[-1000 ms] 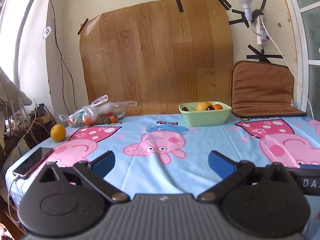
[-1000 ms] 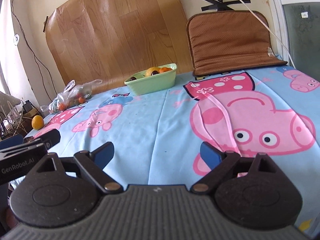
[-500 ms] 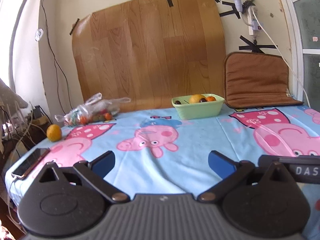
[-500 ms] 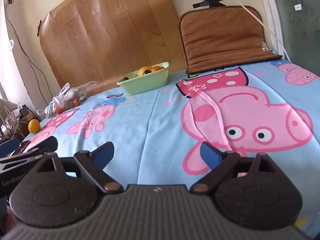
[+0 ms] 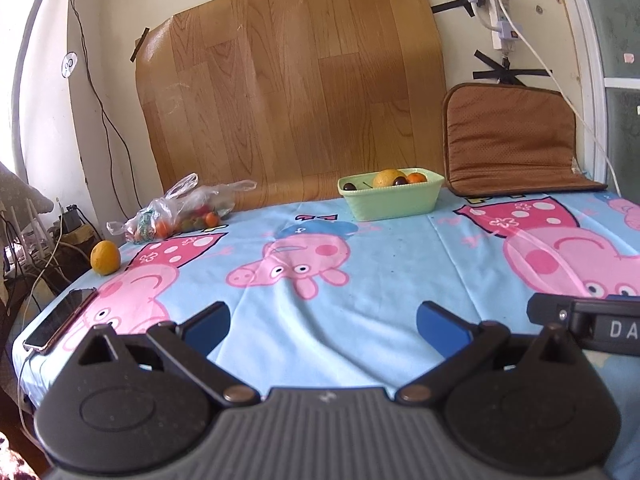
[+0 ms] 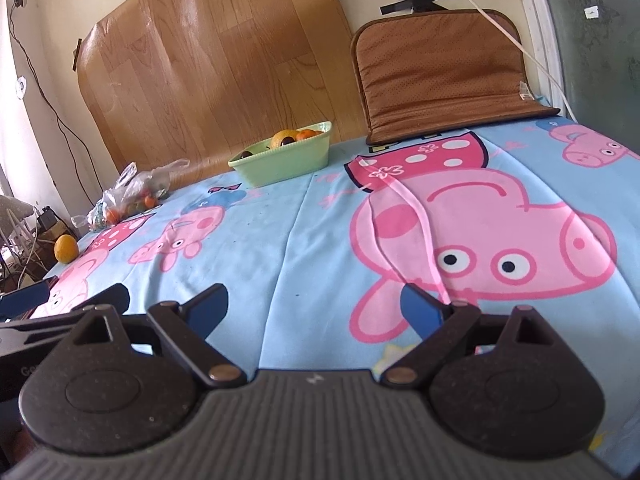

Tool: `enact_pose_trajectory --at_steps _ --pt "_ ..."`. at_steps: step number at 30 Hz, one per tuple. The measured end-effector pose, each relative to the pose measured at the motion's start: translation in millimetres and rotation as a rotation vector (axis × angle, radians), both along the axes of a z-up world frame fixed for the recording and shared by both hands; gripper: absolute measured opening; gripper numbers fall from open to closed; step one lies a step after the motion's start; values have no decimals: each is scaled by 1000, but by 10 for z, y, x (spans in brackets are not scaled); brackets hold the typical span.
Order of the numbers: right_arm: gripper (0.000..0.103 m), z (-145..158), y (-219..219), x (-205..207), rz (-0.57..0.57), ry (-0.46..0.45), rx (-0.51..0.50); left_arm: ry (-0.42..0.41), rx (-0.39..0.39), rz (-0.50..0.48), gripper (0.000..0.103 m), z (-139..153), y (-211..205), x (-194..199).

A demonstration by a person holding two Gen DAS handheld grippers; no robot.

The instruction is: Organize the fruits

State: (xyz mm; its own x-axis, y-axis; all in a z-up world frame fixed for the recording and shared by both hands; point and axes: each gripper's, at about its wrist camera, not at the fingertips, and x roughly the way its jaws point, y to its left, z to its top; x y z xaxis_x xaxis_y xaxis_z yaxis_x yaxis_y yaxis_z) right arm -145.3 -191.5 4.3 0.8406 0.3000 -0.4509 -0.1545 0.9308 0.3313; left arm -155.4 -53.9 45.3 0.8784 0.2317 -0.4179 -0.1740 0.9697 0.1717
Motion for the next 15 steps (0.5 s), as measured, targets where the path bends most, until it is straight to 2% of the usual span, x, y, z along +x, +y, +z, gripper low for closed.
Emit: enact_pose_trajectory --at_steps 7,15 --pt "95 84 0 -53 -15 -48 8 51 -34 -13 103 47 58 6" --pt "95 132 72 -118 22 -60 -4 101 -151 10 103 86 282 11"
